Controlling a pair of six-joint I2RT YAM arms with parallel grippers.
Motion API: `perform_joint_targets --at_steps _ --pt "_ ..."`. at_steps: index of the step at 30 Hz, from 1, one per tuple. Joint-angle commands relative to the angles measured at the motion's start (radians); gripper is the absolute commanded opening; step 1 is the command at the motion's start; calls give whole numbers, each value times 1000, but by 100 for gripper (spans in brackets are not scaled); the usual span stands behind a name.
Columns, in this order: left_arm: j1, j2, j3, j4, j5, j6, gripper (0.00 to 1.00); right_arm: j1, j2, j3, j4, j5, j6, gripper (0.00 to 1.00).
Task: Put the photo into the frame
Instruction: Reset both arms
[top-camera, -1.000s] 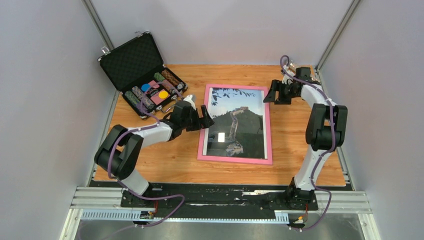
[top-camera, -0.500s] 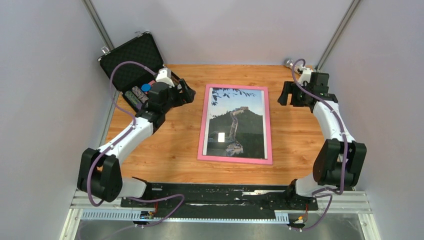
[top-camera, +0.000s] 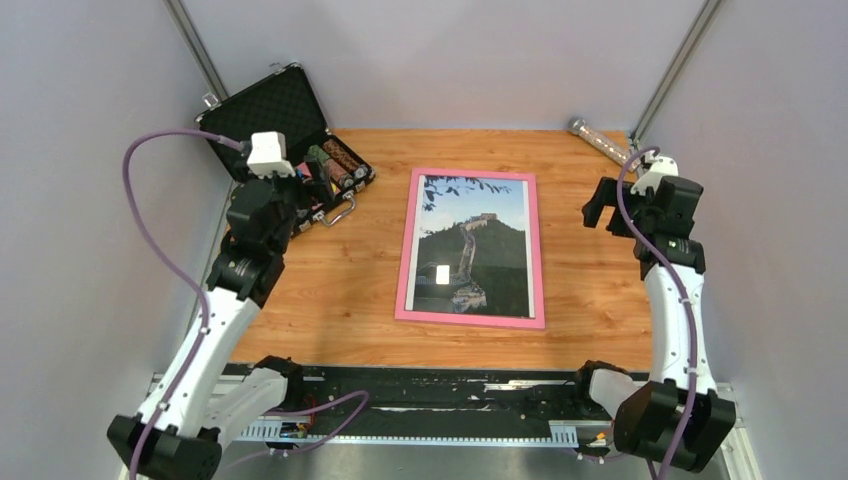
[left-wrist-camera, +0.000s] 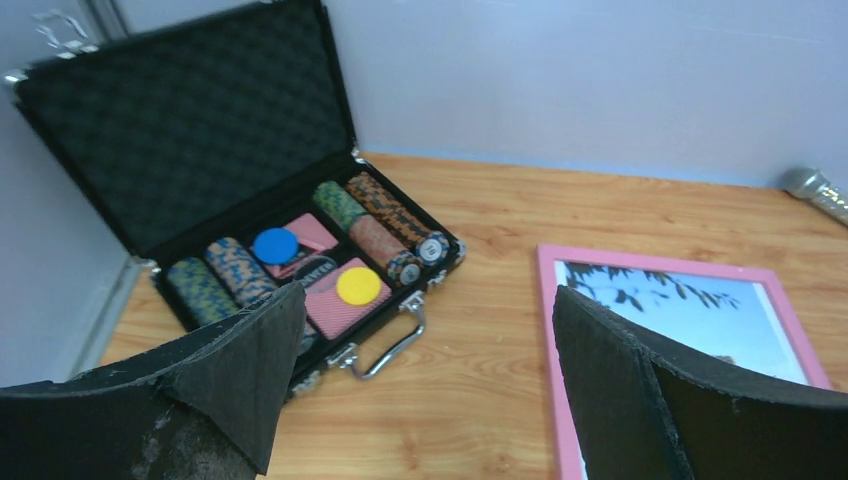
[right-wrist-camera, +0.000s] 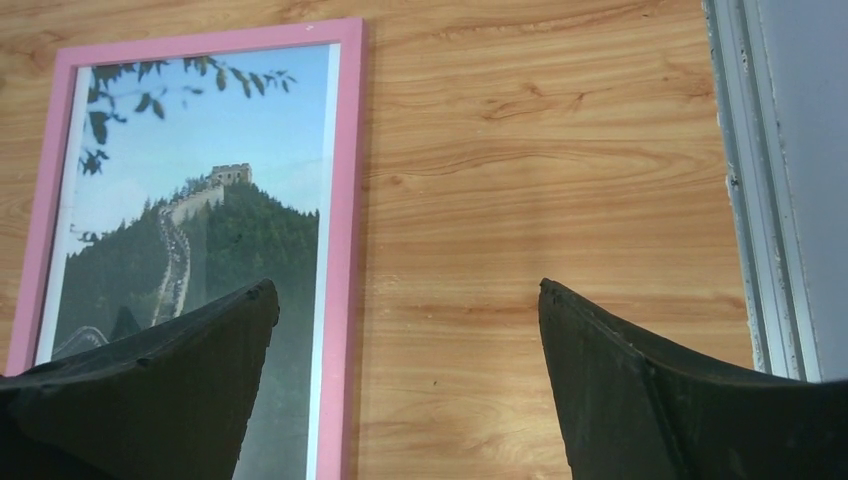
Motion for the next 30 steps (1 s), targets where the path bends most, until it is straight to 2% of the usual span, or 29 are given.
perform_joint_targets --at_steps 1,6,10,17,23,30 --pt "10 -91 -1 -130 -27 143 100 -3 -70 -38 22 -36 50 100" --pt "10 -160 3 -258 50 183 100 -3 -151 -81 17 -52 19 100" --pt "10 -181 -13 -319 59 189 100 -3 -225 -133 9 -53 5 100" --pt "10 -240 -116 -242 83 186 100 -3 -315 -202 26 -120 28 100" --pt "11 -315 -191 -173 110 194 100 -3 -341 -210 27 -99 5 100" --pt "28 -314 -233 -183 123 217 100 -3 -383 -236 29 -75 -53 100"
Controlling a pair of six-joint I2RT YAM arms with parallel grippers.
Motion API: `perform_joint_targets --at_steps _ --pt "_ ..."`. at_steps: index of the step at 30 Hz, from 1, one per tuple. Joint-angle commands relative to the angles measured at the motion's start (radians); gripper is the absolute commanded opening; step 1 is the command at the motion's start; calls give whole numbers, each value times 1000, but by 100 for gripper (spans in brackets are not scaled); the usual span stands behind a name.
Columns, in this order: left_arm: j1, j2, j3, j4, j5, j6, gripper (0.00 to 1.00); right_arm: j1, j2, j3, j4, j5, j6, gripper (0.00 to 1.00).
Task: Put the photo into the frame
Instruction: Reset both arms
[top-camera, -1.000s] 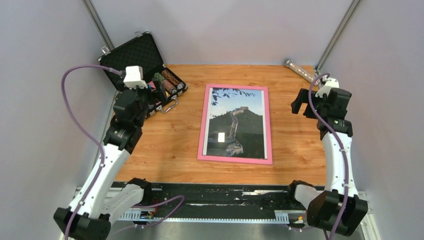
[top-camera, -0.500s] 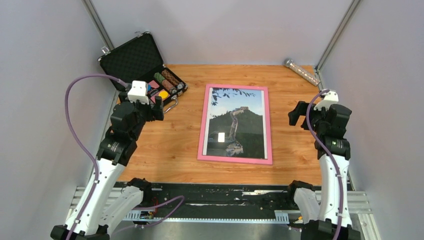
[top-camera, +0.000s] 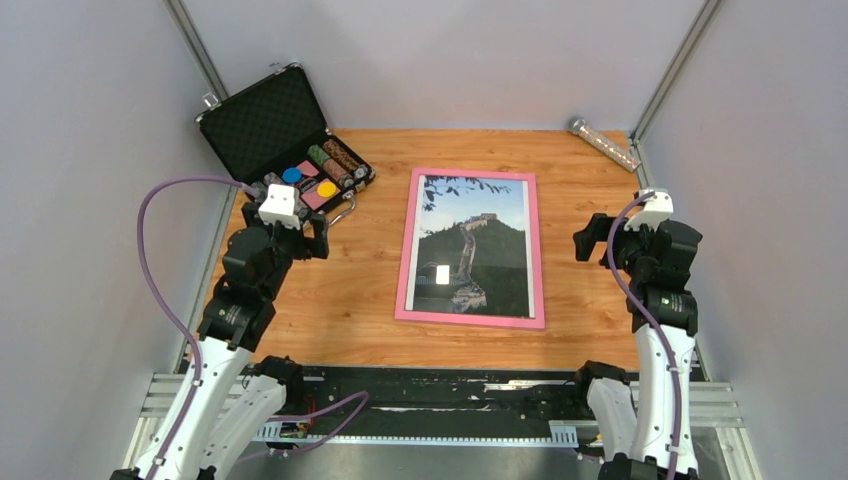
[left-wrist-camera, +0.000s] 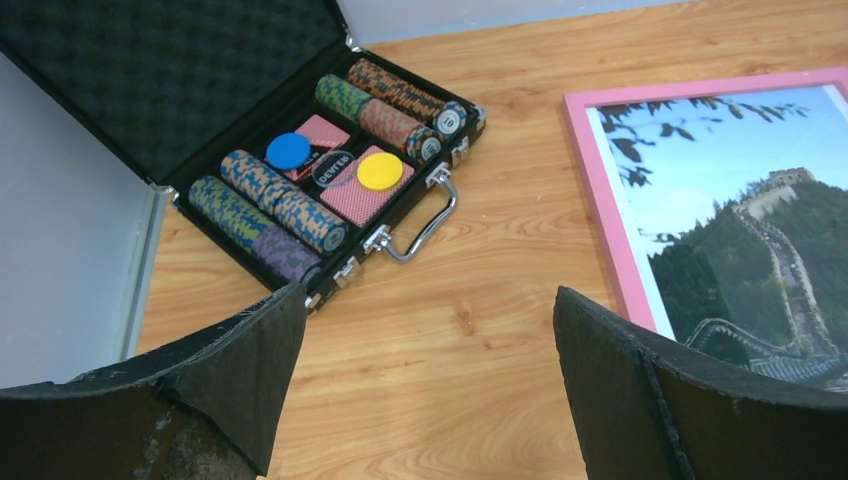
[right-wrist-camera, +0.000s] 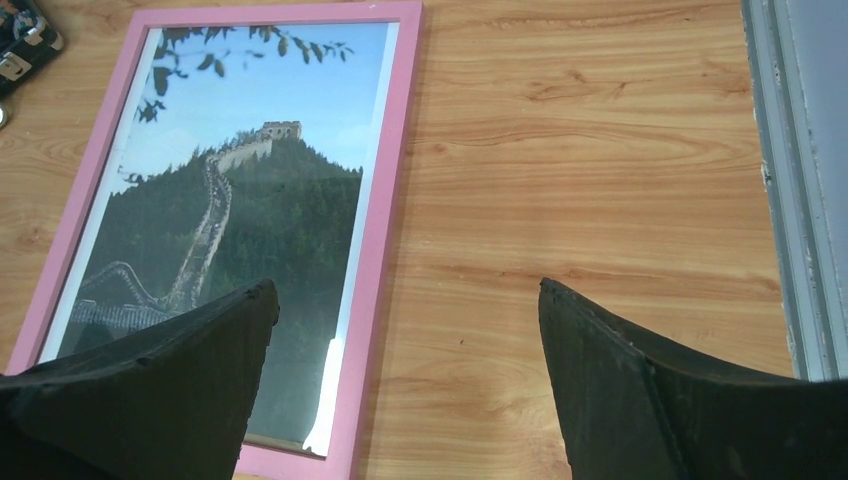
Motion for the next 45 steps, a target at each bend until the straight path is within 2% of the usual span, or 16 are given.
perform_joint_targets --at_steps 1,10,45 --pt "19 -2 -28 45 22 36 100 -3 -33 -13 35 16 -43 100" --pt "38 -16 -59 59 23 57 100 -3 -79 -34 36 -21 -57 100" --pt "41 -5 -95 86 30 65 100 -2 -104 -51 50 30 -84 100"
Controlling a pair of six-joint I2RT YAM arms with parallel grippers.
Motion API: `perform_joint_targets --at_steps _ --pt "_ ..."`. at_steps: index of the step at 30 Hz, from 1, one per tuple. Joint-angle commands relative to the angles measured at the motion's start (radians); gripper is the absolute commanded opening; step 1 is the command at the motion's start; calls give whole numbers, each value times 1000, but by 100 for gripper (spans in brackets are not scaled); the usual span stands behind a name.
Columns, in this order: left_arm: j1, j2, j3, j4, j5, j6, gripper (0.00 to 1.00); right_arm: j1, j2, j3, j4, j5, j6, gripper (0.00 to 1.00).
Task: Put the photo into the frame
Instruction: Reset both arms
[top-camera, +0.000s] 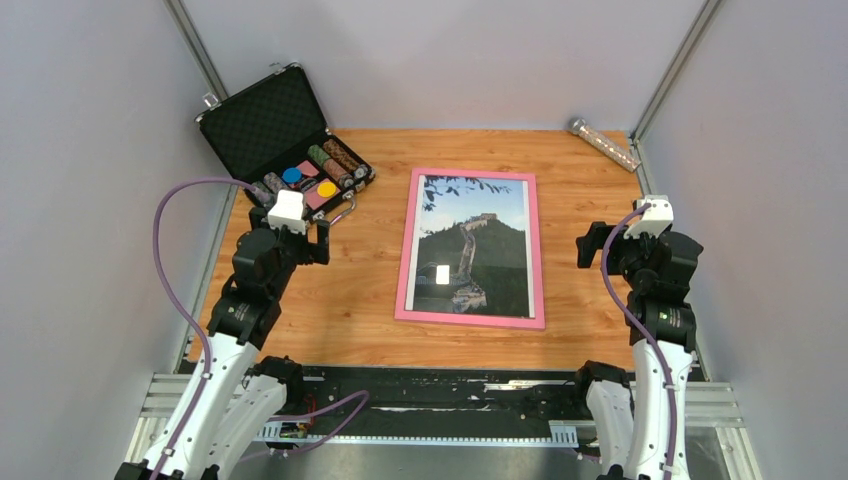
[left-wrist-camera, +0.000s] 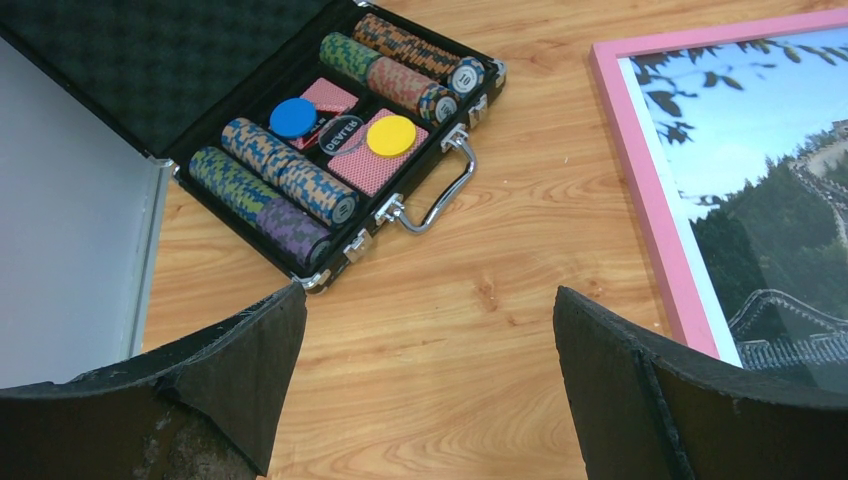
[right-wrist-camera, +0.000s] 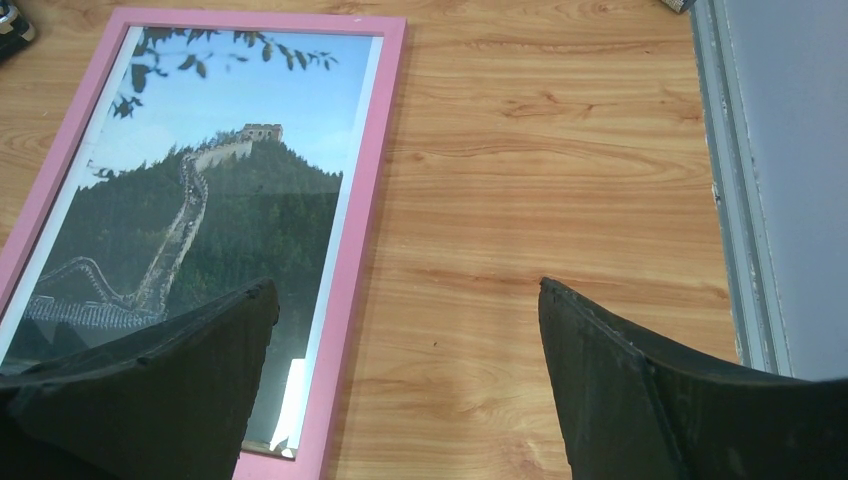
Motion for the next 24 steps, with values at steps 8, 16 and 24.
perform_joint_targets --at_steps 8,16,24 --pt "7 -9 -8 44 11 15 100 -3 -9 -9 43 -7 -18 100" --pt "6 -7 -8 43 13 15 100 -2 0 -8 43 -4 -19 100" --pt "6 0 -12 45 20 15 100 -3 -3 -9 42 -1 -19 100"
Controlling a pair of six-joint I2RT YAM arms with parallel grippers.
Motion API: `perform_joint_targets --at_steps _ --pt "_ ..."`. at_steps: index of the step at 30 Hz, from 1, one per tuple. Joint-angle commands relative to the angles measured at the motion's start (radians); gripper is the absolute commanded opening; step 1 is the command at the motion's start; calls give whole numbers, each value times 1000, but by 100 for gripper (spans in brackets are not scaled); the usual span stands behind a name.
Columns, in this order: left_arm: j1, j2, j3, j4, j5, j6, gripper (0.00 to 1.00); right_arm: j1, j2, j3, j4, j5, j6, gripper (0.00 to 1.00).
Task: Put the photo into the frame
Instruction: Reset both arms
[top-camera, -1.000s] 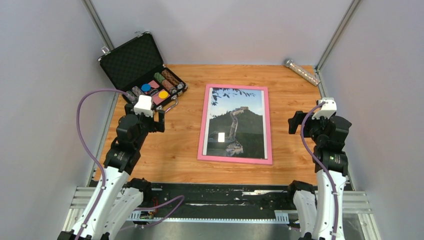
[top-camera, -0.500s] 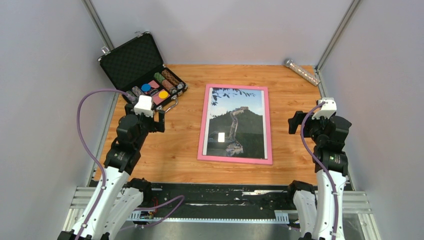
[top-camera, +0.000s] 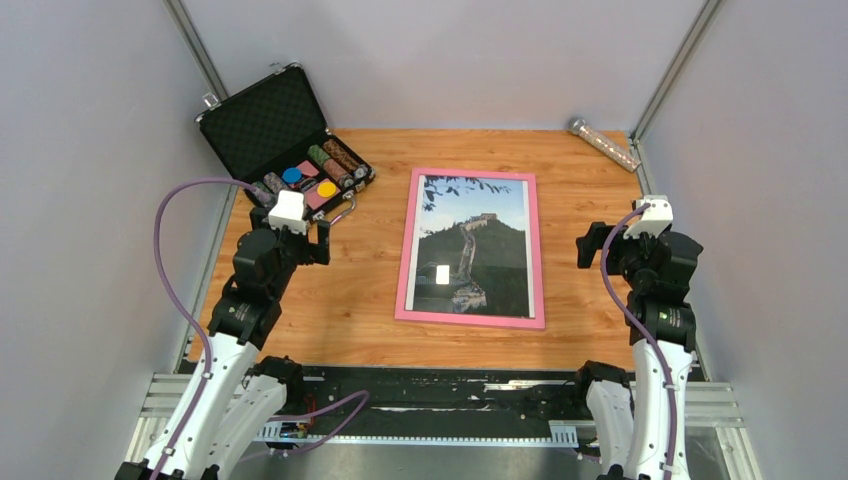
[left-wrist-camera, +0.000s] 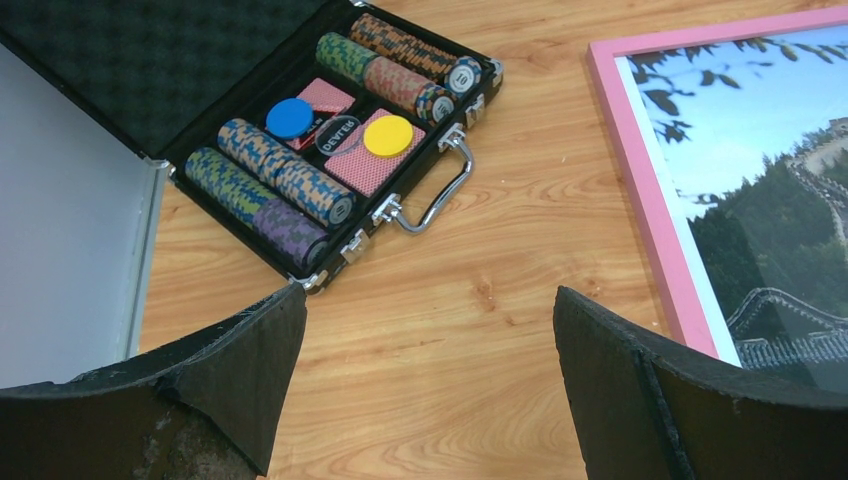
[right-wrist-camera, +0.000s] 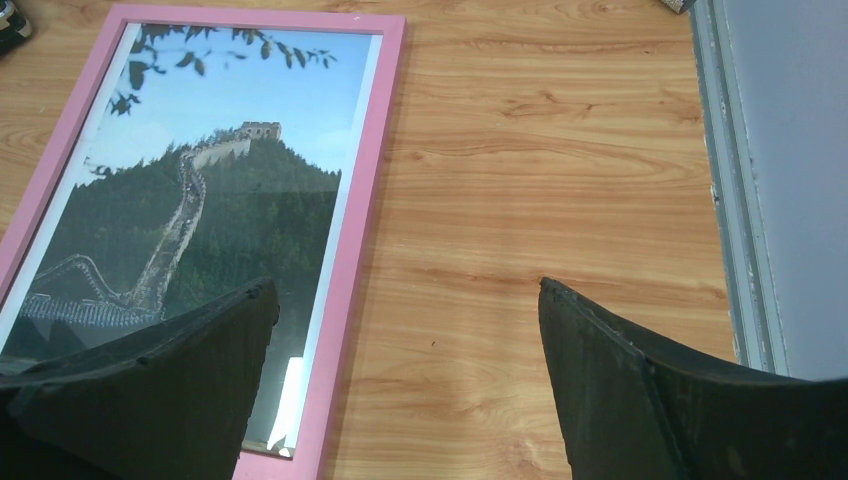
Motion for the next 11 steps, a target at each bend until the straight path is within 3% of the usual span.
perform_joint_targets --at_steps 1,11 --pt "6 1 -7 38 15 14 100 -3 -4 -7 43 1 -13 100" --pt "6 11 -8 37 23 14 100 -3 8 -6 44 9 -13 100"
